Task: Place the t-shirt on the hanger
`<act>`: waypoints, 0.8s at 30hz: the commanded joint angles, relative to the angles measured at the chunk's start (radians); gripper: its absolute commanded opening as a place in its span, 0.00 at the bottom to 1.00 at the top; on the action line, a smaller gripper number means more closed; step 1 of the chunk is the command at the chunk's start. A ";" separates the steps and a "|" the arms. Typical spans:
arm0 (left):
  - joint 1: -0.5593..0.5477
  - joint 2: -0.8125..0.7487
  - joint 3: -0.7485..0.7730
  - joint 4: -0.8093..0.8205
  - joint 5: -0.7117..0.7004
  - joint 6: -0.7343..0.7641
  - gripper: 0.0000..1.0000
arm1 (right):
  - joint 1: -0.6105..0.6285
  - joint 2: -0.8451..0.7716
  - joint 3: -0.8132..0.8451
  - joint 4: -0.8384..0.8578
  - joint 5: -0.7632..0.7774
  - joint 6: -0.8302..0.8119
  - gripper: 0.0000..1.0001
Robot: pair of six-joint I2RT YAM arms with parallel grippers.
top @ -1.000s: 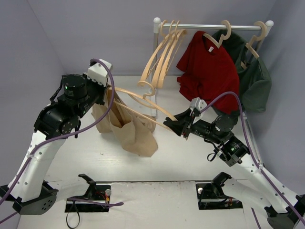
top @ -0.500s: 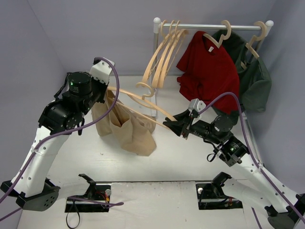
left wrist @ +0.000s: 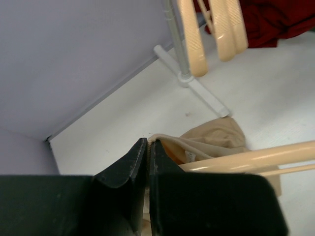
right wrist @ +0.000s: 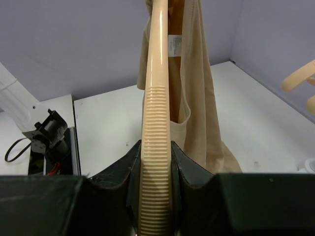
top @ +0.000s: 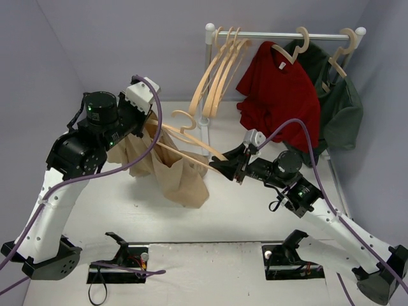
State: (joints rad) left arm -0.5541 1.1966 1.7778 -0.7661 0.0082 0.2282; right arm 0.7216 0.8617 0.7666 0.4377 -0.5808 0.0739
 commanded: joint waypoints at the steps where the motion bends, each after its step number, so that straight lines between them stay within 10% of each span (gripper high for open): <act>1: -0.001 0.013 0.098 0.068 0.167 -0.023 0.00 | 0.004 0.032 0.063 0.255 -0.013 0.010 0.00; 13: -0.004 0.113 0.367 0.068 0.385 -0.088 0.00 | -0.053 0.147 0.303 0.299 -0.071 -0.008 0.00; 24: -0.013 0.135 0.299 0.073 0.433 -0.116 0.00 | -0.053 0.083 0.016 0.478 -0.010 0.107 0.00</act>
State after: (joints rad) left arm -0.5552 1.3192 2.0596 -0.7514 0.3661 0.1451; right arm 0.6682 0.9826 0.8256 0.6648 -0.6254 0.1305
